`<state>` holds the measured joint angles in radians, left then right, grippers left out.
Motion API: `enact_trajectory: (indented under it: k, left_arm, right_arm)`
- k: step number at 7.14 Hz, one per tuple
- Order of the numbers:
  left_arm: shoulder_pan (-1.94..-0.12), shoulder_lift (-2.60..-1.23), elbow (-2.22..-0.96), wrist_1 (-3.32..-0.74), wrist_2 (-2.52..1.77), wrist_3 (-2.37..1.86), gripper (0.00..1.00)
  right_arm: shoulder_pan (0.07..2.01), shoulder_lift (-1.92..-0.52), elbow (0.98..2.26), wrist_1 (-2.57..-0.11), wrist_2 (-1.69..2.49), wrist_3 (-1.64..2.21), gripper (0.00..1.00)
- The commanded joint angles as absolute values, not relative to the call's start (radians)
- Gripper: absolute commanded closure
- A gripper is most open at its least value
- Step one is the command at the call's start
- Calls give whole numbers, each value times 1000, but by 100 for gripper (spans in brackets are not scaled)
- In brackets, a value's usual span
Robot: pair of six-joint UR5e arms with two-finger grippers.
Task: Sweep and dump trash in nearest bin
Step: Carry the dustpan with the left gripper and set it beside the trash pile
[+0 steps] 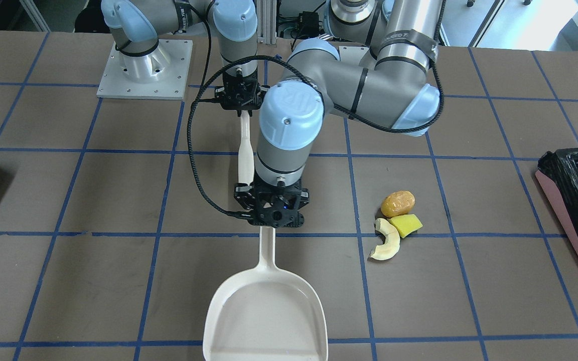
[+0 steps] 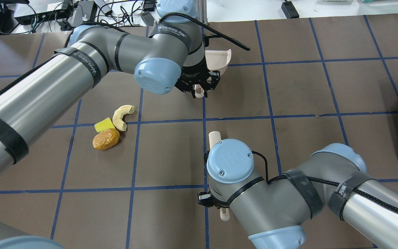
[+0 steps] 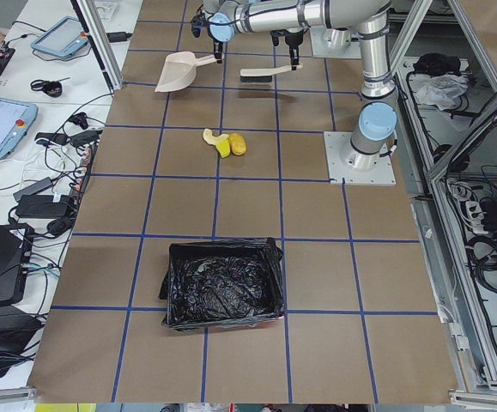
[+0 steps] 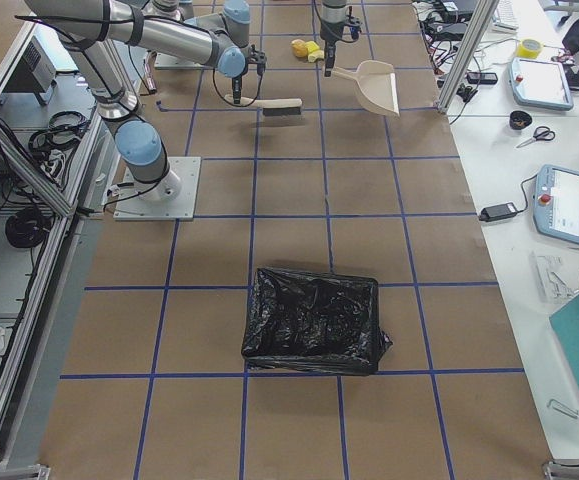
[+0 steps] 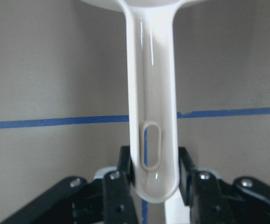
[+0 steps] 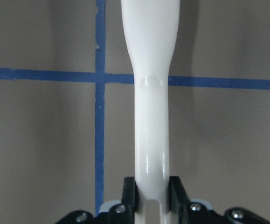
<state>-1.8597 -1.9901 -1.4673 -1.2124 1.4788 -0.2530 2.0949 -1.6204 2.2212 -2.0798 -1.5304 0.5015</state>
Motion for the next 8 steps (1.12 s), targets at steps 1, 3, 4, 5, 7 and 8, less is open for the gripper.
enact_trajectory:
  k: [1, 3, 4, 5, 7, 8]
  left_arm:
    - [-1697, -1950, -1460, -1226, 1483, -30, 100]
    - [-1536, -1890, -1468, -1354, 1486, 302, 100]
    - [-1472, -1852, -1479, -1421, 1568, 515, 100]
    - [-1415, -1811, -1480, -1501, 1607, 685, 100]
    - [-1242, -1752, -1511, -1562, 1638, 1073, 100]
    - [-1138, -1735, -1558, -1548, 1644, 1273, 100]
  right_arm:
    - [2005, -1621, 2221, -2069, -1552, 532, 100]
    - [1944, -1618, 2211, -2078, -1551, 517, 100]
    - [1924, -1603, 2194, -2077, -1552, 468, 100]
    - [1901, -1582, 2148, -2074, -1551, 465, 100]
    - [1899, -1508, 2004, -1986, -1536, 459, 100]
    - [1901, -1478, 1953, -1953, -1532, 454, 100]
